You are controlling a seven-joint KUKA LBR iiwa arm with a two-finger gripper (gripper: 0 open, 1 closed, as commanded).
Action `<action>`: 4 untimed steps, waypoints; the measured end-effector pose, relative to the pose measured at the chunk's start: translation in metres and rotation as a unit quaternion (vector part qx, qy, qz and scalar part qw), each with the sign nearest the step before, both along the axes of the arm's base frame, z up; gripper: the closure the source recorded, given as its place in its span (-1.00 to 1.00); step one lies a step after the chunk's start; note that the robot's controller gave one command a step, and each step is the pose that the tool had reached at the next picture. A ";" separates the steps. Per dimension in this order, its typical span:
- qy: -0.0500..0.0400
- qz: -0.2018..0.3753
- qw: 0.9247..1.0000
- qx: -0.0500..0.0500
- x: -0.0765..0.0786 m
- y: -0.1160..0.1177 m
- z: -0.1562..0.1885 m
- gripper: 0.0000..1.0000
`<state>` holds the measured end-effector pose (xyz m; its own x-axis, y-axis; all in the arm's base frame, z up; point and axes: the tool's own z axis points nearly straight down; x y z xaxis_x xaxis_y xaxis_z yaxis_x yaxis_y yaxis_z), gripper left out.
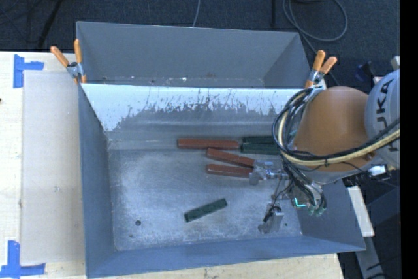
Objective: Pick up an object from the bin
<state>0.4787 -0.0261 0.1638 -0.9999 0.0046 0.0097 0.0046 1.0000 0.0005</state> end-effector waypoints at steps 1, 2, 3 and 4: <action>-0.001 -0.004 1.000 0.001 0.026 0.047 -0.098 -1.00; -0.003 0.037 0.999 0.001 0.018 0.094 -0.095 -1.00; -0.003 0.036 0.999 0.000 0.018 0.092 -0.094 1.00; -0.009 0.024 1.000 0.000 0.048 0.075 0.063 1.00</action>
Offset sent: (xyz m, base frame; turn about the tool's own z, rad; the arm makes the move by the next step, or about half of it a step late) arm 0.0282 0.0439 -0.0938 0.0120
